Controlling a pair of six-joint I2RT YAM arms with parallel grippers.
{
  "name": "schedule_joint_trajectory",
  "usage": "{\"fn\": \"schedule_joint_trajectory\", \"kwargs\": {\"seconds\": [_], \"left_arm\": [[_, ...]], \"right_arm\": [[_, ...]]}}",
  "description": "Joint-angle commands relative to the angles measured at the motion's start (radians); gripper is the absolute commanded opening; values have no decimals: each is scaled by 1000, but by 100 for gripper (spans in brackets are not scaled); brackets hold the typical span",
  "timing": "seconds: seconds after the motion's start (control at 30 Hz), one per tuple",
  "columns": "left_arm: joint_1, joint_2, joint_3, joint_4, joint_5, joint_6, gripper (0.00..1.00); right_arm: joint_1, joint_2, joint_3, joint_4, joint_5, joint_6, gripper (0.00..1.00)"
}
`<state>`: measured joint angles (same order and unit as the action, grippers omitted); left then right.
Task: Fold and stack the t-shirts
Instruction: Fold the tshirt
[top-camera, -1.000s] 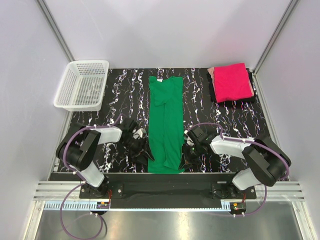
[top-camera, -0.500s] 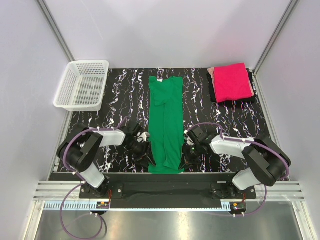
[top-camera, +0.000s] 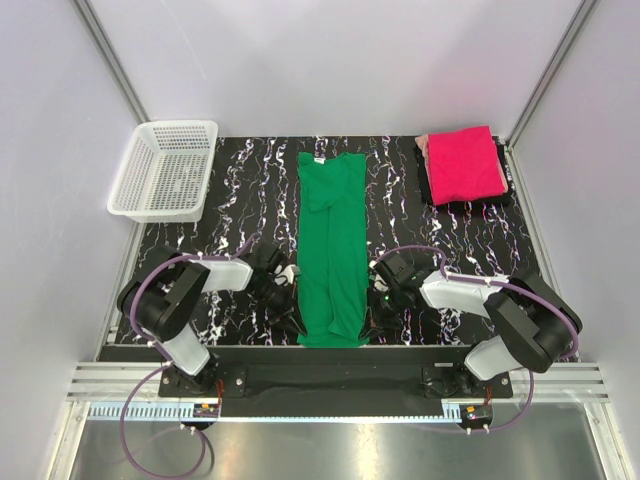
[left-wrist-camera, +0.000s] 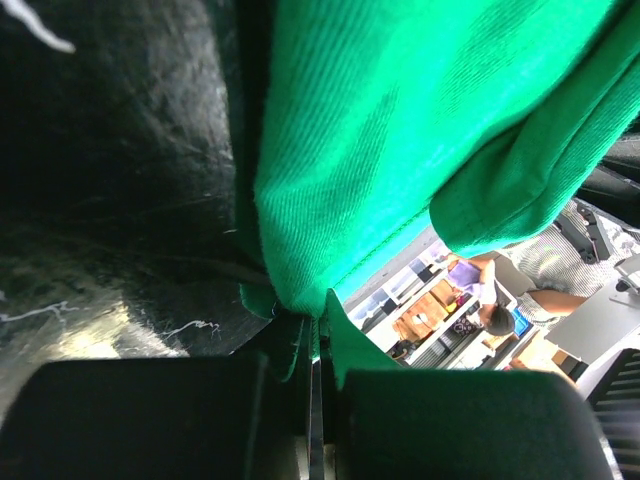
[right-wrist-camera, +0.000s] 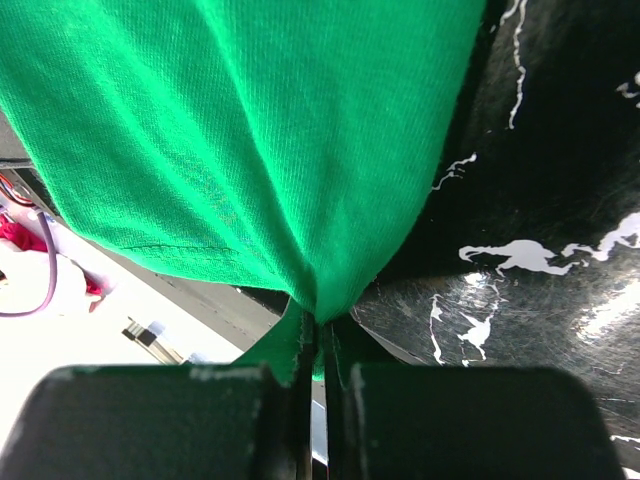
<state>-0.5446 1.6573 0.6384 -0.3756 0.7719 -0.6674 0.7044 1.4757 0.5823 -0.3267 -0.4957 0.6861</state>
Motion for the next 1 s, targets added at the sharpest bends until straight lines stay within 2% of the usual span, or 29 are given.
{"fn": "schedule_joint_trajectory", "kwargs": {"seconds": [0.0, 0.13, 0.43, 0.97], "left_arm": [[-6, 9, -31, 33, -140, 32, 0], [-5, -5, -14, 20, -135, 28, 0], [5, -66, 148, -124, -155, 45, 0], [107, -128, 322, -247, -138, 55, 0]], "right_arm": [[-2, 9, -6, -28, 71, -22, 0], [0, -6, 14, -46, 65, -22, 0], [-6, -64, 180, -205, 106, -71, 0], [-80, -84, 320, -347, 114, -148, 0]]}}
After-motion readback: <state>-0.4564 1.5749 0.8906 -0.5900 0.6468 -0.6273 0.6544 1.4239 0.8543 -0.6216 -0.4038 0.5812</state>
